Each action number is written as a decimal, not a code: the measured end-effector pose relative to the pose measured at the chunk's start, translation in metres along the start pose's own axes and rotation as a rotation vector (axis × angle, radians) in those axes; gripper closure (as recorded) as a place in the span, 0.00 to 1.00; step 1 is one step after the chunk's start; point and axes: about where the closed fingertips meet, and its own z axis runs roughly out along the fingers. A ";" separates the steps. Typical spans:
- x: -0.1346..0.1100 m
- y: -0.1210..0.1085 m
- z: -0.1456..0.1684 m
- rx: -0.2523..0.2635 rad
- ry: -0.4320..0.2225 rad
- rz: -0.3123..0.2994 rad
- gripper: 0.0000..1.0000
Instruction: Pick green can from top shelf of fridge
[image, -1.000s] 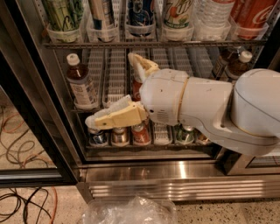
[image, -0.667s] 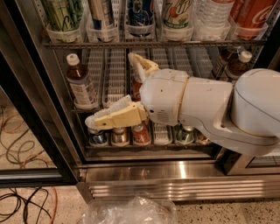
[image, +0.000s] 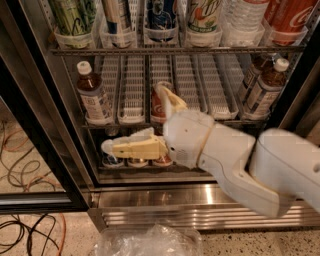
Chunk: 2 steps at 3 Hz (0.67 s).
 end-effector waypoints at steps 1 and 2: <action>0.014 -0.052 -0.035 0.210 -0.098 0.122 0.00; 0.017 -0.073 -0.058 0.305 -0.138 0.179 0.00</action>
Offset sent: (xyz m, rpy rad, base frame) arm 0.0235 -0.0478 -0.0119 0.1378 0.0437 -0.1743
